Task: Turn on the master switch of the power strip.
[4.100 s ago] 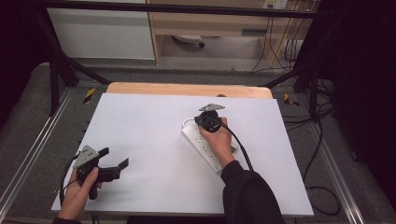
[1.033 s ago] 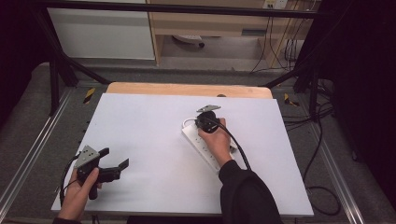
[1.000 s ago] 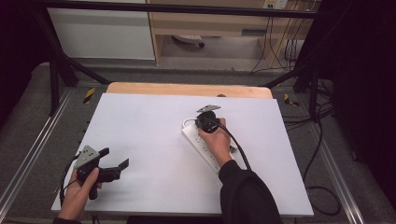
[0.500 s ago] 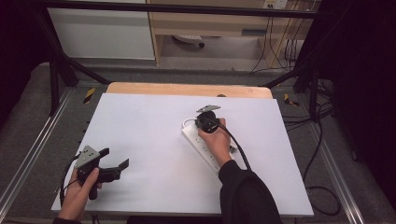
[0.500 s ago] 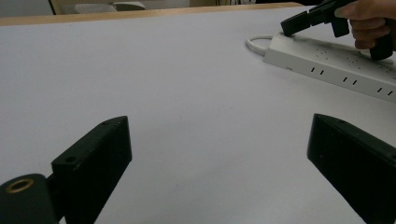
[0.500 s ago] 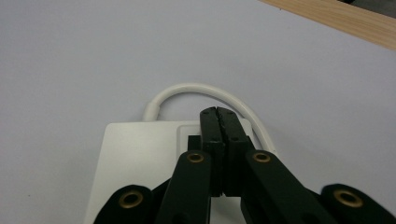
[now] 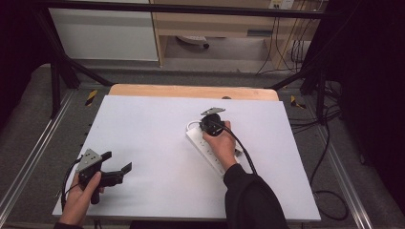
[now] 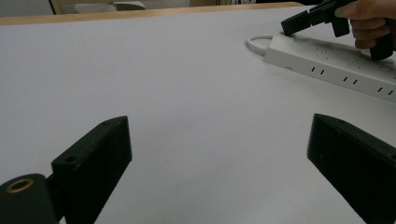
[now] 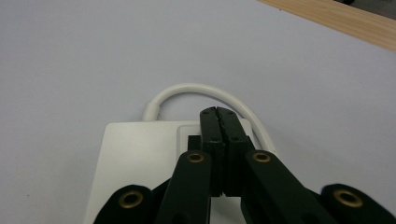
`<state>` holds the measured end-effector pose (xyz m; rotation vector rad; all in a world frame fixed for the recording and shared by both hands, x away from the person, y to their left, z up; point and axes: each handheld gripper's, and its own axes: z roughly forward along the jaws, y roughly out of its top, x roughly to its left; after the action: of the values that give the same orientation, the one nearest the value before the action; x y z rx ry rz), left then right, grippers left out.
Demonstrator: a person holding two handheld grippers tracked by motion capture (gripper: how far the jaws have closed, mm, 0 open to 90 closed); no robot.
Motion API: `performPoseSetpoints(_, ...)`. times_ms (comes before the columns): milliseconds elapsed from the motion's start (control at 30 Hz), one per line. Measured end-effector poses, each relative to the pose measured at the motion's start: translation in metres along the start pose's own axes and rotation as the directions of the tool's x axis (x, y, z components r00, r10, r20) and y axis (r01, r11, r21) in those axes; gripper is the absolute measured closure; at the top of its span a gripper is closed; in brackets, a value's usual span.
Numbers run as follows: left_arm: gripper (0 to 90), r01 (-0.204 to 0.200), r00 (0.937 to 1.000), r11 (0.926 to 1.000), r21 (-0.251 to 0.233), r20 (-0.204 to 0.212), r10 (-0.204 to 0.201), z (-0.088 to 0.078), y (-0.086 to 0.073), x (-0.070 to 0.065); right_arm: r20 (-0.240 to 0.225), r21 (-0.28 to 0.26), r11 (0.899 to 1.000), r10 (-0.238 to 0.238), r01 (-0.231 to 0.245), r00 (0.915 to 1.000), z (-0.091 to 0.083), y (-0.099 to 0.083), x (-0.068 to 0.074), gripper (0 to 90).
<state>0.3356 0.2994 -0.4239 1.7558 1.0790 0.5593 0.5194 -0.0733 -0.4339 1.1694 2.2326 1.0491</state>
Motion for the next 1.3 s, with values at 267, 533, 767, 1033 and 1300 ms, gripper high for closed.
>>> performPoseSetpoints(267, 6.4, 0.001, 1.0000, 1.0000, -0.001, -0.001, -0.001, -0.0001, 0.0000, 0.0002, -0.004, 0.002, 1.000, 0.007, -0.007, 1.0000, -0.0003, 0.0003, -0.0004, 90.0)
performPoseSetpoints(533, 6.4, 0.004, 1.0000, 1.0000, -0.003, 0.000, -0.004, -0.0001, 0.0000, 0.0005, -0.005, 0.002, 1.000, 0.016, -0.016, 0.9999, -0.0005, 0.0005, -0.0007, 90.0)
performPoseSetpoints(767, 6.4, 0.004, 1.0000, 1.0000, -0.003, 0.000, -0.004, -0.0002, 0.0000, 0.0004, -0.008, -0.003, 1.000, 0.025, -0.025, 0.9997, -0.0016, 0.0017, -0.0012, 90.0)
performPoseSetpoints(1033, 6.4, 0.004, 1.0000, 1.0000, -0.003, 0.000, -0.004, -0.0001, 0.0000, 0.0004, -0.012, -0.002, 0.999, 0.032, -0.032, 0.9994, -0.0017, 0.0016, -0.0016, 90.0)
performPoseSetpoints(1300, 6.4, 0.004, 1.0000, 1.0000, -0.004, 0.001, -0.004, -0.0003, 0.0000, 0.0005, -0.020, -0.012, 0.999, 0.049, -0.049, 0.9986, -0.0007, 0.0017, -0.0012, 90.0)
